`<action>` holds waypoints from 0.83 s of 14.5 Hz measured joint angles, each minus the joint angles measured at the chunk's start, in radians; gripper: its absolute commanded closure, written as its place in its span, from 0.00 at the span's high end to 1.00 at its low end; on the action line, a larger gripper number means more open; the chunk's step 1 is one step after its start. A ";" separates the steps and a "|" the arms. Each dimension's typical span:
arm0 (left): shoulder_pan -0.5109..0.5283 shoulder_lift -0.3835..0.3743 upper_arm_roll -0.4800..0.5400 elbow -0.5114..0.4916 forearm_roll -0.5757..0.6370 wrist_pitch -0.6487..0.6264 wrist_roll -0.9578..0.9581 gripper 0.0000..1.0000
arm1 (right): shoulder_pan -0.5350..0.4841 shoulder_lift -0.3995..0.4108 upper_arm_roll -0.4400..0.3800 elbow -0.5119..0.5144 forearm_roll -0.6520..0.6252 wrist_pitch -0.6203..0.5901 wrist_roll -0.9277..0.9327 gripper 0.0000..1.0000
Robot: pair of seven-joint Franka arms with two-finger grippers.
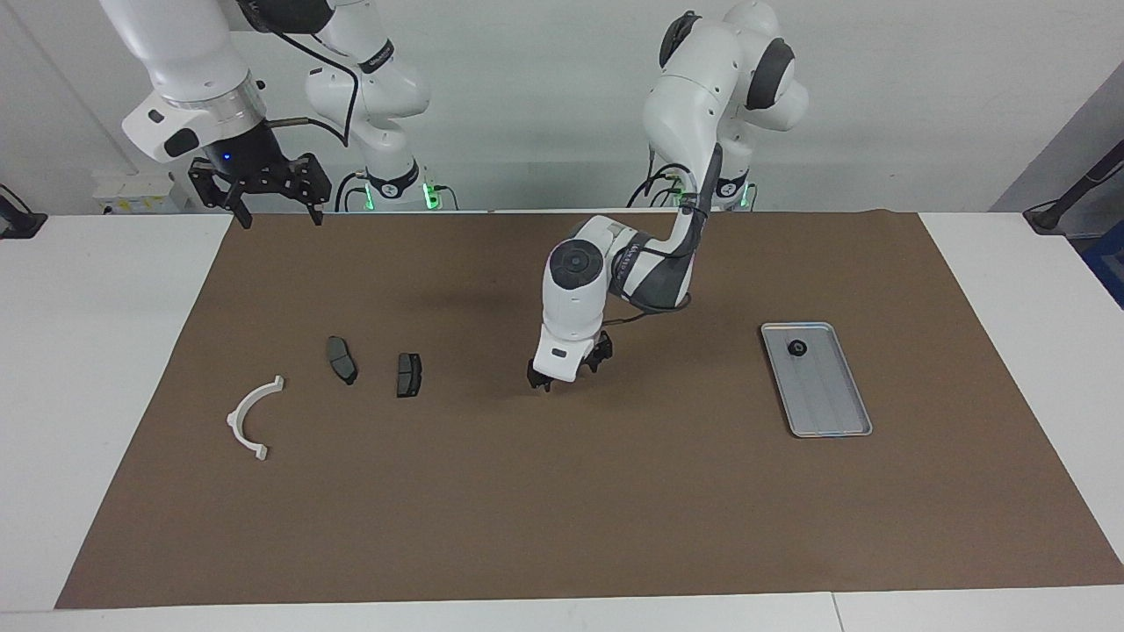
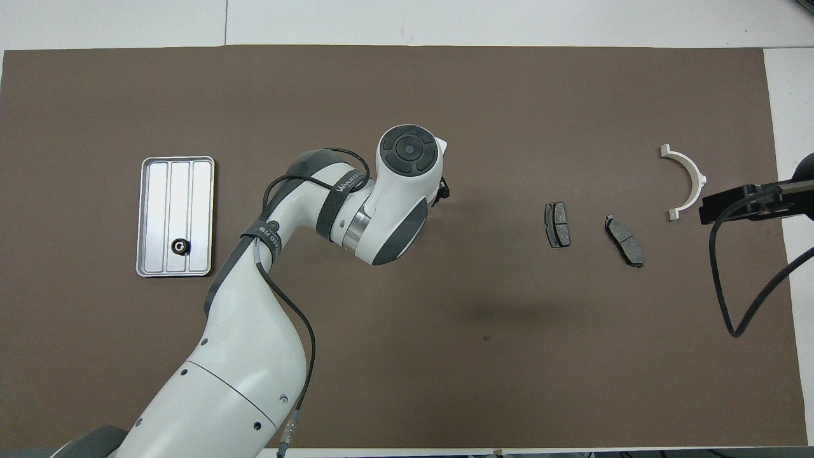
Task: Pick bearing gear from pile to tray
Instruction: 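Reach the left gripper to the mid-table bearing and grasp it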
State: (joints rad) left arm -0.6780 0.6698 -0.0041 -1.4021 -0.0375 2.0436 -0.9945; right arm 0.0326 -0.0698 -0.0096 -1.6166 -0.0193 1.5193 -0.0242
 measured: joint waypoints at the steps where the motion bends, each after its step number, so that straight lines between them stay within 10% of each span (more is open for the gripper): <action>1: -0.001 0.000 0.000 -0.001 0.000 0.000 0.000 1.00 | 0.000 0.000 0.000 0.000 0.000 0.000 0.000 1.00; 12: -0.027 0.000 0.000 -0.057 -0.005 0.048 -0.064 0.83 | 0.000 0.000 0.000 -0.002 0.000 0.000 0.000 1.00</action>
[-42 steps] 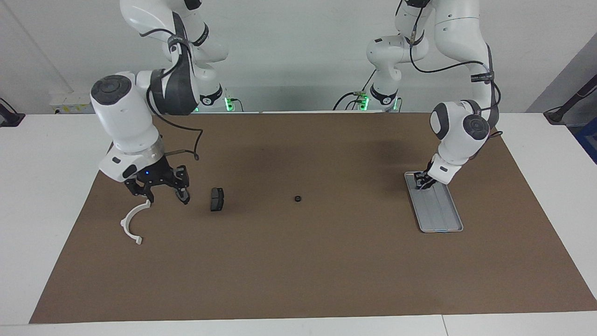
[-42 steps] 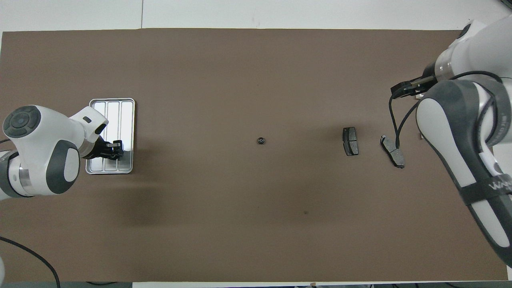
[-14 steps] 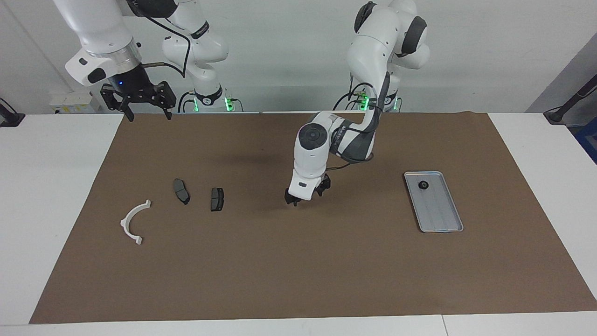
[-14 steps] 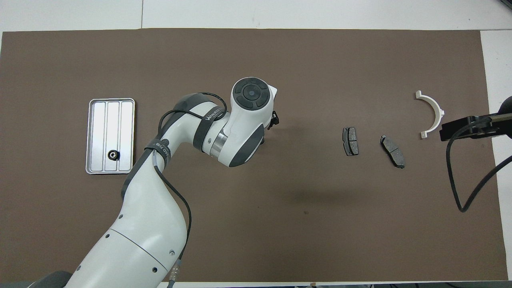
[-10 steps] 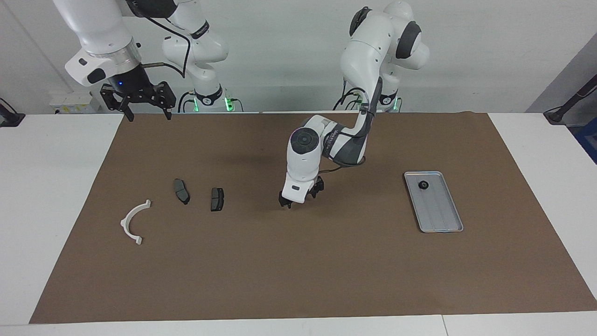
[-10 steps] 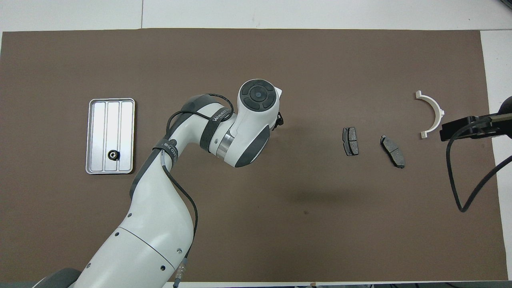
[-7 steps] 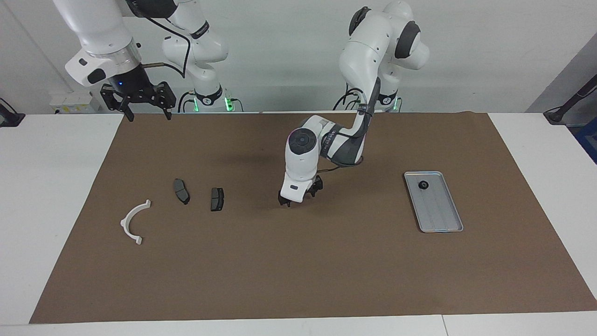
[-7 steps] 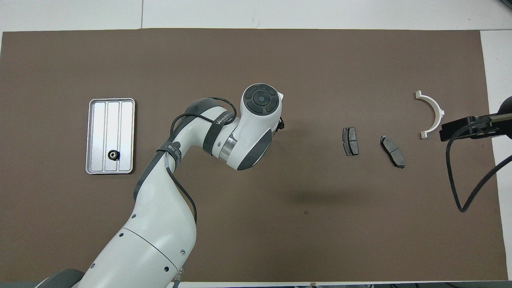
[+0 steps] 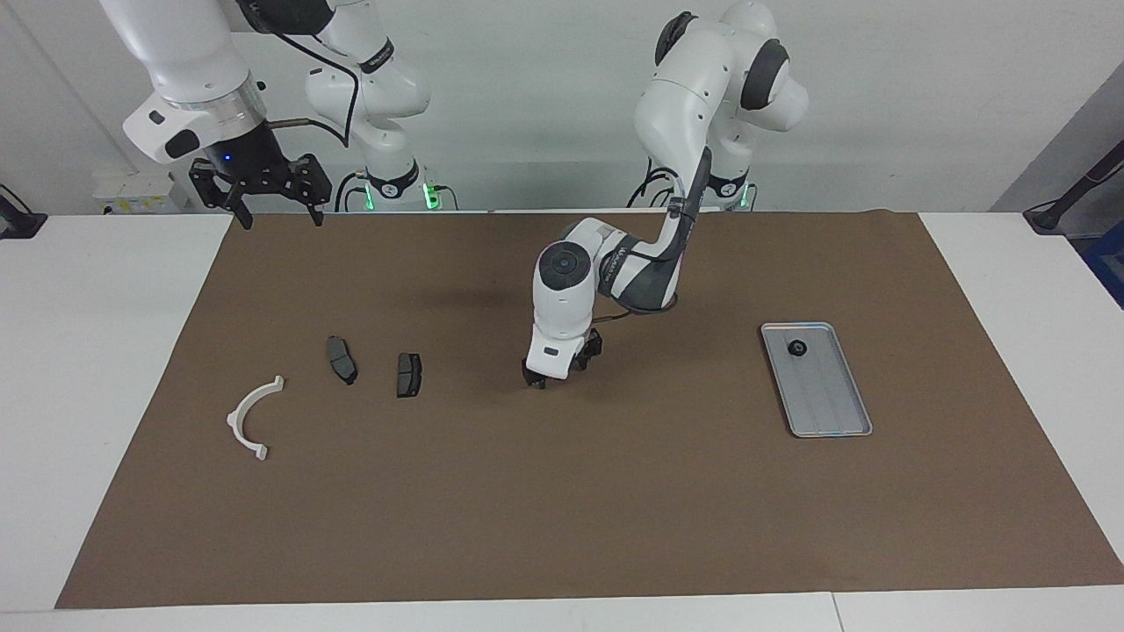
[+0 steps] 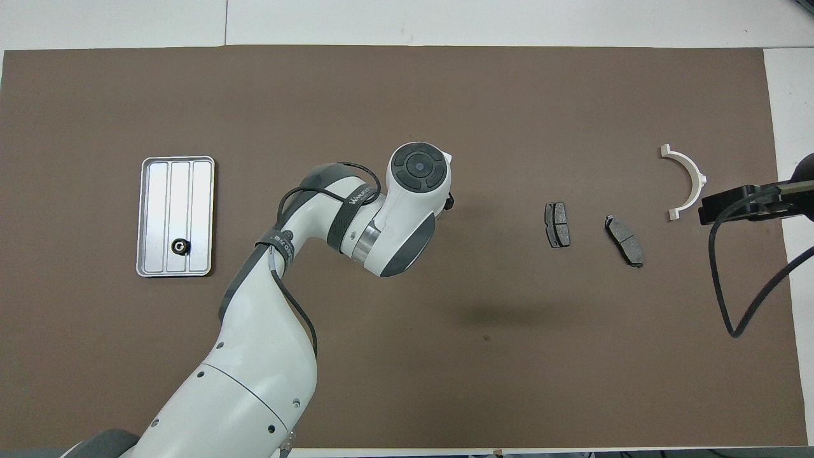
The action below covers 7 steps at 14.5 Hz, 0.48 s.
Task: Pick bearing gear from pile to tray
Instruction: 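Reach the left gripper to the mid-table bearing and grasp it, then carry the bearing with the left gripper back over the tray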
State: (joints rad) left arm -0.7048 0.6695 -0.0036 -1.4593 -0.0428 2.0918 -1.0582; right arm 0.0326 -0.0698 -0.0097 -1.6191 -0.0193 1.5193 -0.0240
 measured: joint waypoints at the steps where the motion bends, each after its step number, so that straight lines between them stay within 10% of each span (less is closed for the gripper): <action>1: -0.001 -0.001 0.000 -0.001 -0.003 0.011 -0.001 0.81 | 0.000 0.000 0.000 0.000 0.000 0.000 0.000 1.00; 7: -0.001 -0.010 0.000 -0.004 -0.004 0.012 -0.020 0.58 | 0.000 0.000 0.000 0.000 0.000 0.000 0.000 1.00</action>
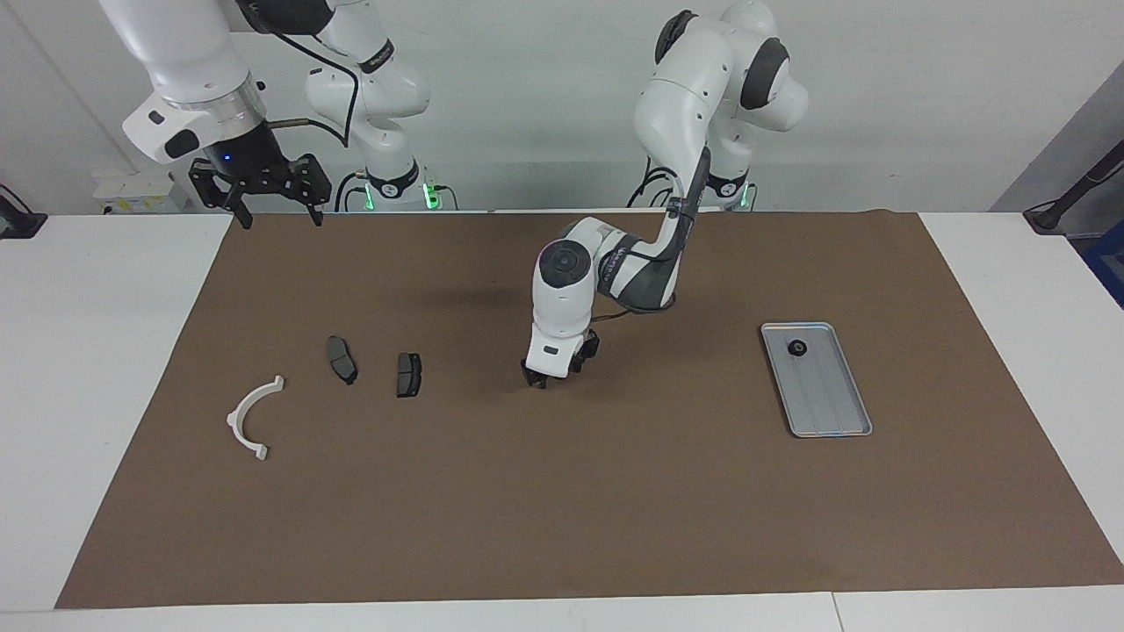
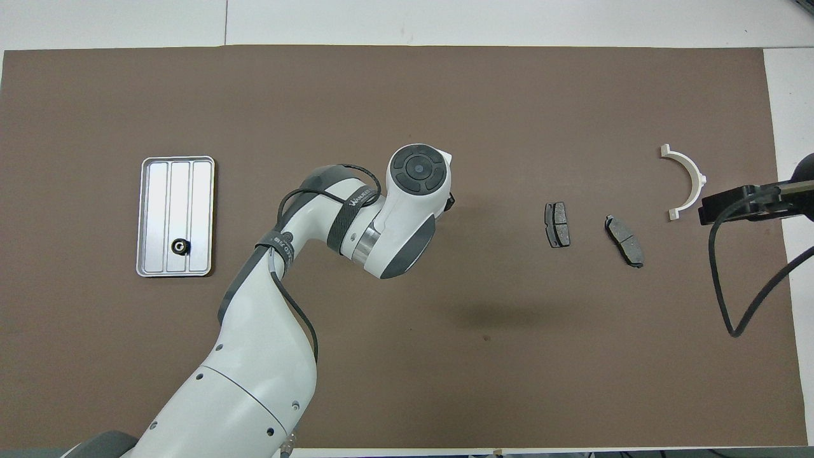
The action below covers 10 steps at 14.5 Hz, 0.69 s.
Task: Pick bearing gear from pile to tray
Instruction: 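Carry the bearing with the left gripper back over the tray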
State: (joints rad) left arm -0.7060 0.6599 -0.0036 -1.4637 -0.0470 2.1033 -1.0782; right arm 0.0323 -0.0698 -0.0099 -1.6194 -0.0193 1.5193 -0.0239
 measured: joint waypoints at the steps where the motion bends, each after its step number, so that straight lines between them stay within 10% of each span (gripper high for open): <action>1: 0.000 -0.001 0.001 -0.002 0.000 0.000 -0.002 0.52 | 0.000 0.000 0.000 0.000 0.000 0.000 0.000 1.00; 5: 0.000 -0.005 0.001 -0.002 -0.003 0.003 -0.005 0.06 | 0.000 -0.001 0.000 -0.008 0.000 0.000 0.000 1.00; 10: 0.002 -0.008 0.010 -0.003 -0.006 -0.003 -0.008 0.00 | 0.000 -0.003 0.000 -0.015 0.000 0.000 0.000 1.00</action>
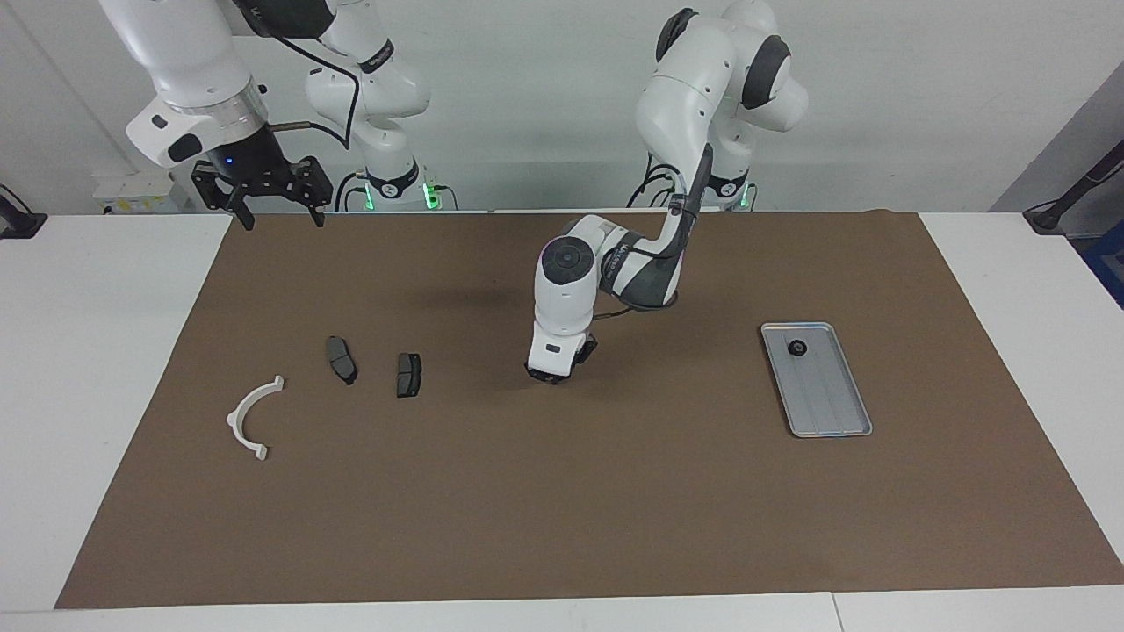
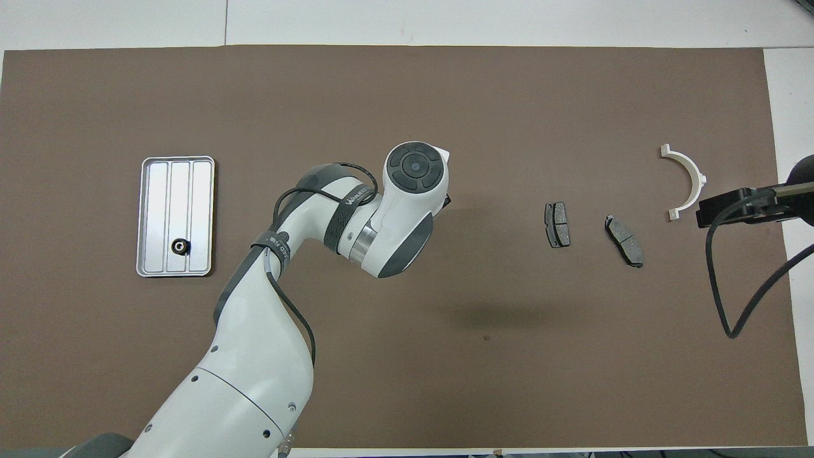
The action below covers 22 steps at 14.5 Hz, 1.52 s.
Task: Pick bearing gear from pile to tray
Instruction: 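Carry the bearing with the left gripper back over the tray, then lower the bearing into the tray and open the left gripper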
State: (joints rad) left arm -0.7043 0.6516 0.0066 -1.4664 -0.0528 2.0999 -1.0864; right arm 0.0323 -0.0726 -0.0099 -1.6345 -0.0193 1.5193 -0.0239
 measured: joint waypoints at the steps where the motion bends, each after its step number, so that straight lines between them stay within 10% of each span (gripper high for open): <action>1: 0.004 -0.002 0.011 0.000 0.000 -0.006 0.000 0.00 | 0.000 0.000 0.000 -0.001 0.000 0.000 0.000 1.00; 12: 0.423 -0.131 0.047 -0.022 0.011 -0.231 0.587 0.00 | 0.000 -0.006 0.000 -0.006 0.000 0.000 0.000 1.00; 22: 0.692 -0.140 0.048 -0.146 0.046 -0.018 0.893 0.00 | 0.000 -0.010 0.000 -0.041 0.000 0.015 0.000 1.00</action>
State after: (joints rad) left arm -0.0120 0.5116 0.0550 -1.6124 -0.0066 2.0817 -0.1938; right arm 0.0323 -0.0822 -0.0097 -1.6757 -0.0192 1.5341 -0.0239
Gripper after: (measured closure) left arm 0.762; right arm 0.000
